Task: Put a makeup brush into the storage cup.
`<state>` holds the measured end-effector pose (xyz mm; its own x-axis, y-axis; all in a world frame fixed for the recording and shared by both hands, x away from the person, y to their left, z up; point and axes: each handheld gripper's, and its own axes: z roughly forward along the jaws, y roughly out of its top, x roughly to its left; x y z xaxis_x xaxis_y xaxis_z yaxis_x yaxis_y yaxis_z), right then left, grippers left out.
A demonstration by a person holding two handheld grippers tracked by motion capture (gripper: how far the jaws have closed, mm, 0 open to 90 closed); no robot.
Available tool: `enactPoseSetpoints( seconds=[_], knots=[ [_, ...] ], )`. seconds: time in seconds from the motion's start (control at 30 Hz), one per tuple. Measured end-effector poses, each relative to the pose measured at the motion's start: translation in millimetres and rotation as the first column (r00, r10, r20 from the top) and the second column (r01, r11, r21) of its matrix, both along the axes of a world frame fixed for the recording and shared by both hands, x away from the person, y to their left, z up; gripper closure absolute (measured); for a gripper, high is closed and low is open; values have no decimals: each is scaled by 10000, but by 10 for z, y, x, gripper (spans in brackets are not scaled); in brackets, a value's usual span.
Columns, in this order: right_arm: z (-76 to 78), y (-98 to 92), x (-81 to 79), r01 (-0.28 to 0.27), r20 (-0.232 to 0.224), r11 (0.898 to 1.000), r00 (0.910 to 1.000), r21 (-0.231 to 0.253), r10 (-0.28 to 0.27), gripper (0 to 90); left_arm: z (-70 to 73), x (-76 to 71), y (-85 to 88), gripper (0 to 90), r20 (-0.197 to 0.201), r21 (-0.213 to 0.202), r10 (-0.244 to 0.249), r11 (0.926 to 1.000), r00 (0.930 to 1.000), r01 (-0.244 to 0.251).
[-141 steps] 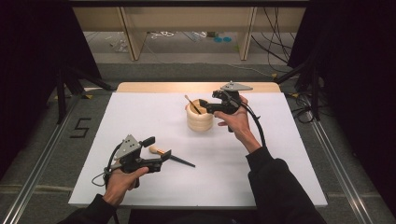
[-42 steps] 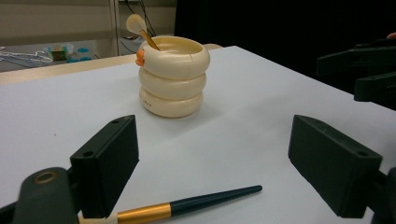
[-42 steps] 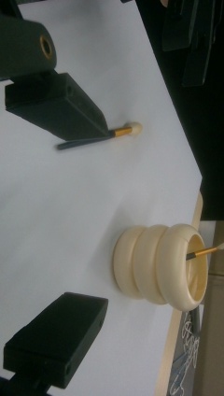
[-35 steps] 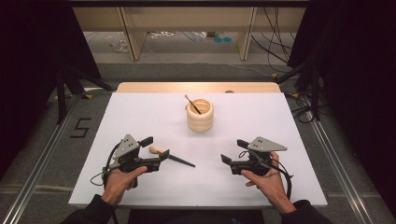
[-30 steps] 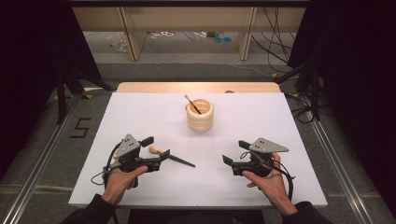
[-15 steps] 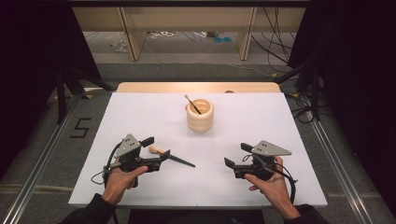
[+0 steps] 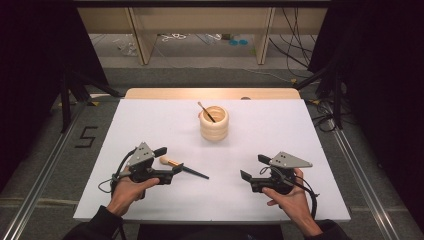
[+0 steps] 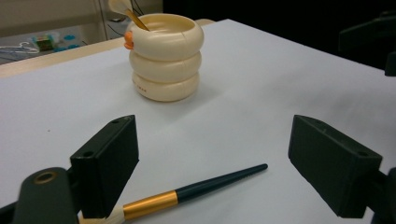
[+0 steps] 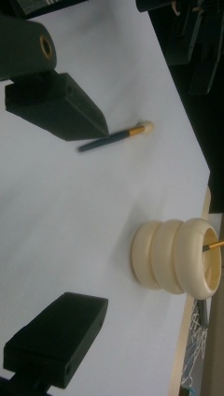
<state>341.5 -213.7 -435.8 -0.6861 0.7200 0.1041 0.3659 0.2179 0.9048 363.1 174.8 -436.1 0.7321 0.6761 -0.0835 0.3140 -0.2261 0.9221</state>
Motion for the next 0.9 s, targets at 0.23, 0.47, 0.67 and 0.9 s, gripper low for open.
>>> enactPoseSetpoints(
  seconds=[0.23, 0.47, 0.67, 0.9],
  knots=[
    [-1, -3, 2, -80, -23, 10000, 10000, -56, 80, 162, 78, 90, -20, 157, -406, 899, -894, 9916, 9952, 927],
    [-14, 9, 13, -88, -15, 9999, 10000, 88, 88, 162, 149, 279, -65, 158, -901, 2231, -1590, 9589, 9832, 1756],
    [-21, 13, 18, -142, 92, 9999, 9999, -38, 142, 162, 259, 515, -100, 165, -1161, 4064, -2794, 8622, 9531, 3023],
    [-25, 31, 10, -244, -173, 9997, 9995, 55, 245, 162, 325, 806, -154, 173, -1667, 5571, -4286, 7021, 8880, 4435]
  ],
)
